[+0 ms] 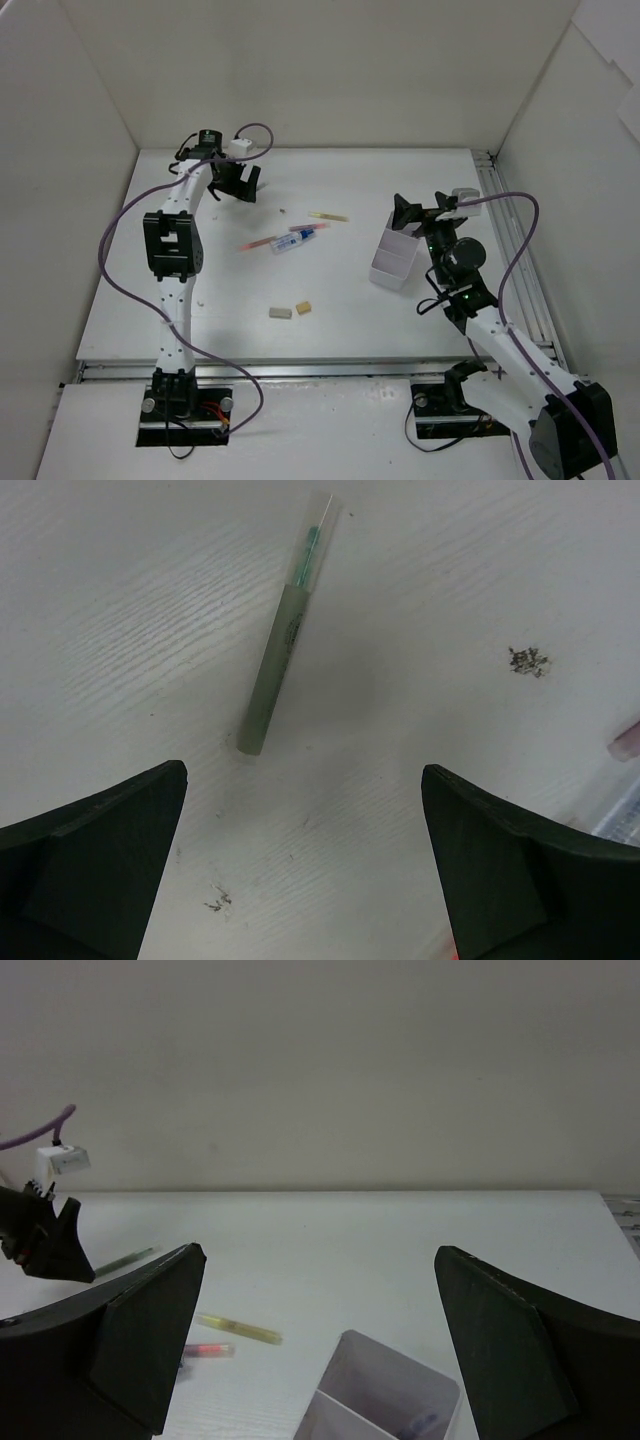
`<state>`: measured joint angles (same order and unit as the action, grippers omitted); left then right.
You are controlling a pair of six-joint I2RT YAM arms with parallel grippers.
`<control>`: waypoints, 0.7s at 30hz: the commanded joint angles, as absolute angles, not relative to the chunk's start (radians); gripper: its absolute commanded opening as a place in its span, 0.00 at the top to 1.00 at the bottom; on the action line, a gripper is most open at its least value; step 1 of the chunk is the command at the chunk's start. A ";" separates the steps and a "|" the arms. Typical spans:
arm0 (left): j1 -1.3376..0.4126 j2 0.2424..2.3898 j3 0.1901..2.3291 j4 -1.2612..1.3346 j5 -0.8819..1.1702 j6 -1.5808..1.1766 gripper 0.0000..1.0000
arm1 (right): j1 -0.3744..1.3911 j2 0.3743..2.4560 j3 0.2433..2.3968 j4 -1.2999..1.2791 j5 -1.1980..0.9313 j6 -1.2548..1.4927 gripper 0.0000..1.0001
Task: Sort the stationery into containers
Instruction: Pick up the pen from the center of the board.
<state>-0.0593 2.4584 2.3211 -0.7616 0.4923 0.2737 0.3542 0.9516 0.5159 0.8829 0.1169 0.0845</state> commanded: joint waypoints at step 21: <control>-0.048 2.557 2.464 -0.652 0.425 0.258 0.09 | 0.364 0.773 0.634 0.529 -0.215 0.109 0.02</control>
<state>-0.0566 2.5950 2.4119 -0.6888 0.4454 0.2668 0.3553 0.8040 0.5858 0.4831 -0.1875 0.1047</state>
